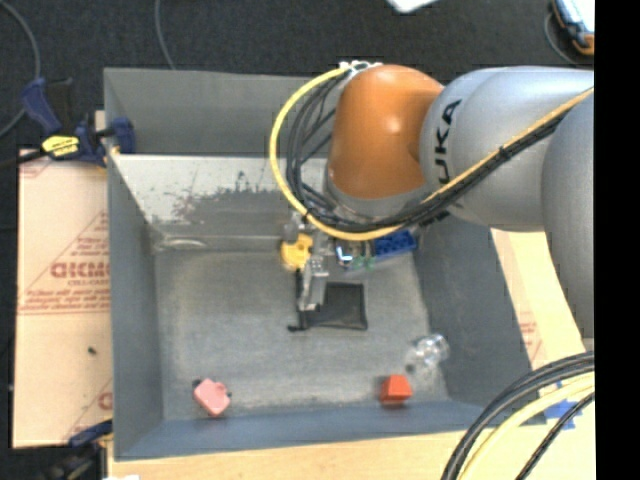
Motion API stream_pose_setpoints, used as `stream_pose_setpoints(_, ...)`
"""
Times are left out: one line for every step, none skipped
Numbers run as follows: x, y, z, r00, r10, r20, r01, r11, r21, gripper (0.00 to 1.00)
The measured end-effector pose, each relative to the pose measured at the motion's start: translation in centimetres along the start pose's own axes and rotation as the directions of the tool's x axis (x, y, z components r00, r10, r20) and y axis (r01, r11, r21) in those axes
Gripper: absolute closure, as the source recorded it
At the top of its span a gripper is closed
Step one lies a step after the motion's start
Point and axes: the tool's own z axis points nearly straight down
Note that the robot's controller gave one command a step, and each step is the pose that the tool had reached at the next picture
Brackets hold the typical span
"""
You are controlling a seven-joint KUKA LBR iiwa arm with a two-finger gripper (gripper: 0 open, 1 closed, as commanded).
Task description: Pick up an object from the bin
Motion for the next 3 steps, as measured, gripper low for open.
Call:
stream_pose_setpoints(1.6,-1.7,0.5,1.0,-0.014,0.004,0.014,1.0,-0.001,0.0)
stream_pose_setpoints(1.0,-7.2,2.5,1.0,-0.005,-0.001,0.005,1.0,0.003,0.0)
stream_pose_setpoints(0.9,-6.4,8.2,0.999,-0.049,0.002,0.049,0.999,0.0,0.0)
